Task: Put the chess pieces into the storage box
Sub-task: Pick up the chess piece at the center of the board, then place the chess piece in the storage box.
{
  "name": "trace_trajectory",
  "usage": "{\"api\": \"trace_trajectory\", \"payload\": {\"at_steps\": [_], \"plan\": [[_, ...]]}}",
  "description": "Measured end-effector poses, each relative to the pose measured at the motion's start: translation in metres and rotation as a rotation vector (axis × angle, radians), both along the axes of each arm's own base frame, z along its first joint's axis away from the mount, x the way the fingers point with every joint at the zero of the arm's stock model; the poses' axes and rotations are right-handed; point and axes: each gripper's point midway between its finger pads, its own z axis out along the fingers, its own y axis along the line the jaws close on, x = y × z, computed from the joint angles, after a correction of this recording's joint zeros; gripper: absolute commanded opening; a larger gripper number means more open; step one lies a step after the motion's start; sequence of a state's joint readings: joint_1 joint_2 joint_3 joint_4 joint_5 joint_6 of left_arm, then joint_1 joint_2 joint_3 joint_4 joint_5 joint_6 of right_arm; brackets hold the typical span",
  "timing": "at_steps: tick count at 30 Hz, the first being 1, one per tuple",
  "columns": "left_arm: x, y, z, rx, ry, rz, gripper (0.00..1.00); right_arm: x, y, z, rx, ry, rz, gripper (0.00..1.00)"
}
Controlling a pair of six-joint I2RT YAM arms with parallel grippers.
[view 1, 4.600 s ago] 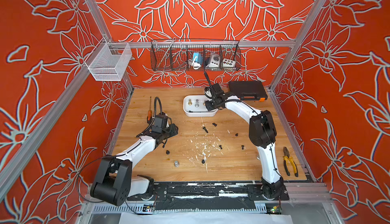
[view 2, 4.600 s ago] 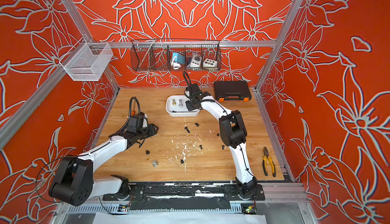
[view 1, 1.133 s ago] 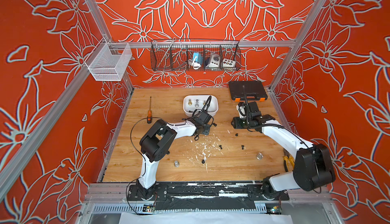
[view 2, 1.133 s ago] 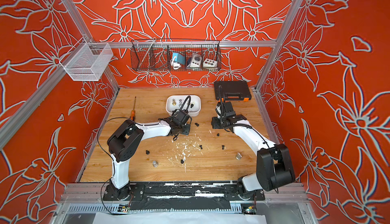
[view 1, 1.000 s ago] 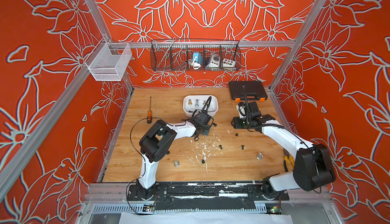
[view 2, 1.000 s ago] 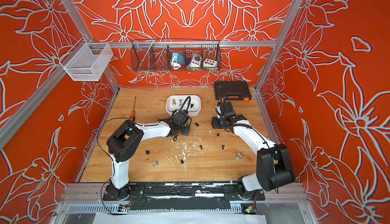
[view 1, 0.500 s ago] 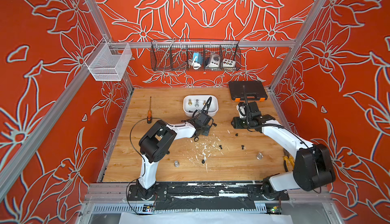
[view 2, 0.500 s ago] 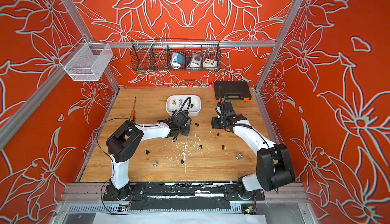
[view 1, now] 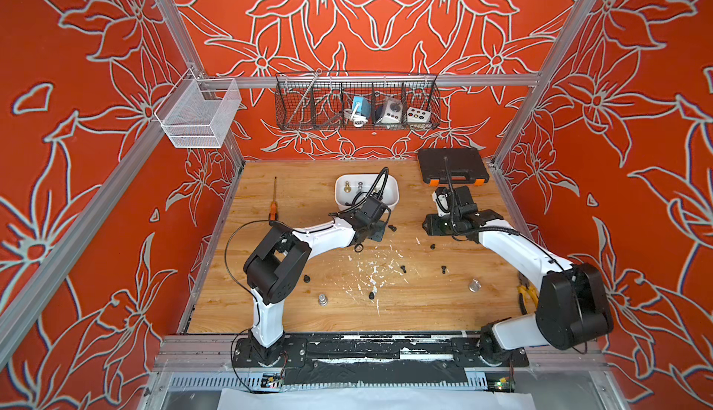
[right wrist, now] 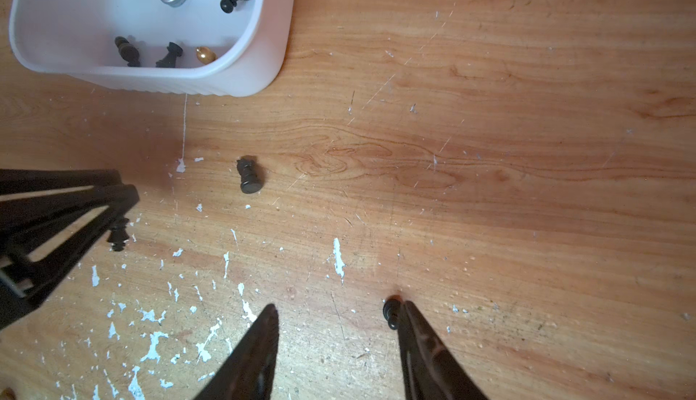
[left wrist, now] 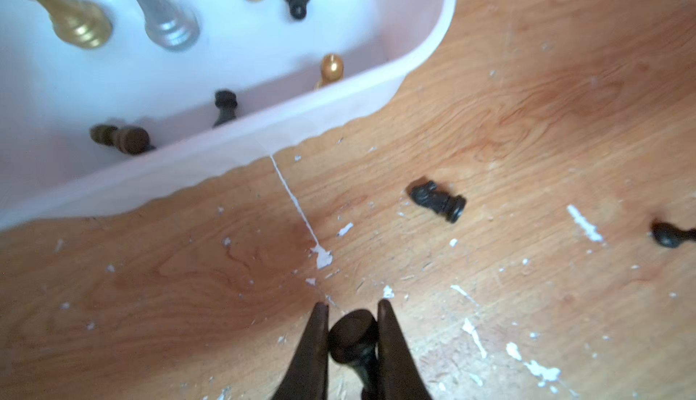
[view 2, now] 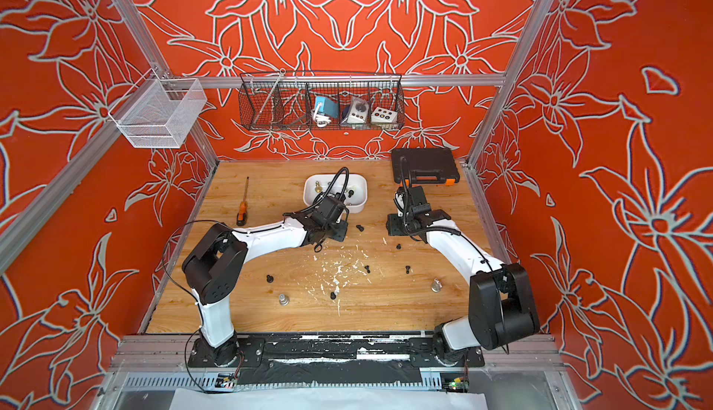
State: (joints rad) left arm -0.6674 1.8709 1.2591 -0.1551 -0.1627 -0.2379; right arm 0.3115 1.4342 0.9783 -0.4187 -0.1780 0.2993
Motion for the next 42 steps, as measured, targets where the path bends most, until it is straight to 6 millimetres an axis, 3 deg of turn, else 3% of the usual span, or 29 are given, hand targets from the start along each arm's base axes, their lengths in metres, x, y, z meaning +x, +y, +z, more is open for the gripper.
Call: {"api": "trace_trajectory", "payload": {"at_steps": [6, 12, 15, 19, 23, 29, 42], "plan": [[0.029, 0.010, 0.042, -0.041, -0.082, 0.033, 0.18, 0.000, 0.000, 0.000, 0.000, 0.000, 0.000, 0.53], [0.069, 0.040, 0.072, -0.064, -0.145, 0.112, 0.18, 0.000, 0.000, 0.000, 0.000, 0.000, -0.001, 0.53], [0.091, 0.054, 0.078, -0.073, -0.163, 0.150, 0.18, 0.000, -0.001, 0.000, 0.001, 0.000, -0.005, 0.53], [0.115, 0.067, 0.070, -0.072, -0.156, 0.186, 0.18, 0.001, -0.002, 0.001, 0.002, -0.003, -0.008, 0.53], [0.128, 0.068, 0.049, -0.065, -0.118, 0.192, 0.18, 0.000, -0.003, 0.002, 0.003, -0.005, -0.009, 0.53], [0.129, 0.070, 0.023, -0.065, -0.059, 0.195, 0.24, -0.003, -0.004, 0.001, 0.001, -0.001, -0.010, 0.53], [0.127, 0.077, 0.013, -0.095, -0.026, 0.215, 0.36, -0.003, -0.004, 0.001, 0.002, 0.001, -0.010, 0.53]]}}
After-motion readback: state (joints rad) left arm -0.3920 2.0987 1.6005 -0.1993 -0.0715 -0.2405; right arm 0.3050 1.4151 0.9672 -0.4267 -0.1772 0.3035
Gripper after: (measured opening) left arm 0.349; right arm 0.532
